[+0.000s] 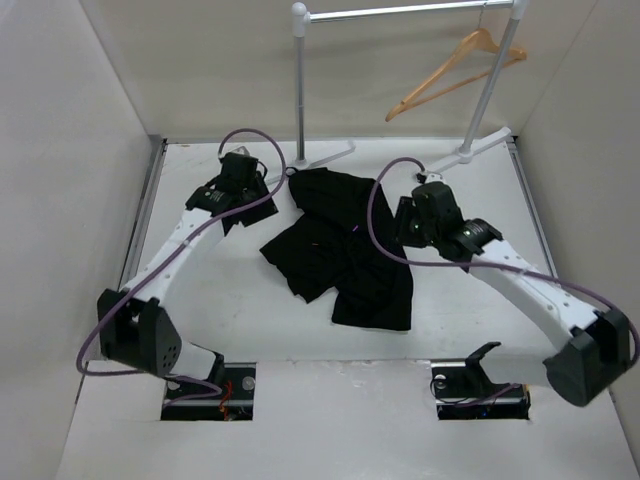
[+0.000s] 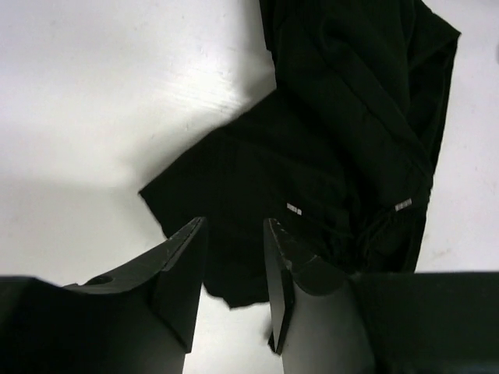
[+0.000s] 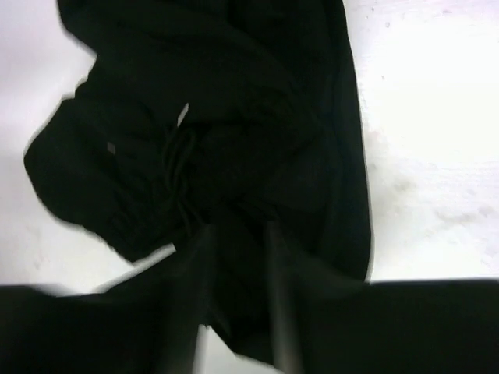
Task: Place the trousers on the hanger
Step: Flatten out the trousers at the center of the board.
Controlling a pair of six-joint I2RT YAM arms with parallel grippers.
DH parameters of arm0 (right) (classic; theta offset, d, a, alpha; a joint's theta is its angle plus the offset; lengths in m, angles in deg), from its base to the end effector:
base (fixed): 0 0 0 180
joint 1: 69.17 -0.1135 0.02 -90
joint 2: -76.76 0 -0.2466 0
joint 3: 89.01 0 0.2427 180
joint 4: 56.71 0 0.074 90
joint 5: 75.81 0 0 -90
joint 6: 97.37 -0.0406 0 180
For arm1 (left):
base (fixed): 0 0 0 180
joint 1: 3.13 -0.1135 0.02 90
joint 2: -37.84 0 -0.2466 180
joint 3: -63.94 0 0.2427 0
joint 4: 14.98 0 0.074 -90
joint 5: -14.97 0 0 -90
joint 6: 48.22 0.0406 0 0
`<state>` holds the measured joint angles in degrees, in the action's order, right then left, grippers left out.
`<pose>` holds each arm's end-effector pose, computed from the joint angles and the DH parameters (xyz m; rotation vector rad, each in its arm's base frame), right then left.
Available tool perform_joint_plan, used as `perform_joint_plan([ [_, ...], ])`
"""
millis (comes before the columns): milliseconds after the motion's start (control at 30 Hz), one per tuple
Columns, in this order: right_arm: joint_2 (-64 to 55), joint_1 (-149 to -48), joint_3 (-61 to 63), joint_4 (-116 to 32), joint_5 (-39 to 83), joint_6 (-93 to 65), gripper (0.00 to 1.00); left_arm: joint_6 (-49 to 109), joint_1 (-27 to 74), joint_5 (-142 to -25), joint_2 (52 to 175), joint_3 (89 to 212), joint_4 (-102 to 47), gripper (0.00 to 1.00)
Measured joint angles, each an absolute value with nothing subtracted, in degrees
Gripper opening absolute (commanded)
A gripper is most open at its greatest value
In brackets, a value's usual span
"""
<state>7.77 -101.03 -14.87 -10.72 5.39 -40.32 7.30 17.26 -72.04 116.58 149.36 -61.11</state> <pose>0.2238 0.1318 0.2909 0.1031 2.3062 0.4157 0.2832 -0.1030 0.3108 -0.3099 2.2770 -0.4467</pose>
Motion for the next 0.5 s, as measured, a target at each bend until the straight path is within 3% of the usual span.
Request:
perform_joint_plan([
  [67,2.81,-99.26,-14.63,-14.89,7.1,-39.79,0.58,7.3,16.32,-73.33,120.63,150.54,-58.9,0.45],
  [200,-6.2,-95.37,-14.45,-21.4,9.63,-39.33,0.61,7.23,14.63,-76.11,127.93,153.89,-55.67,0.59],
  [500,-18.26,-93.53,-13.93,-28.9,14.07,-38.37,0.62,7.19,12.16,-82.62,144.52,162.72,-47.91,0.67],
])
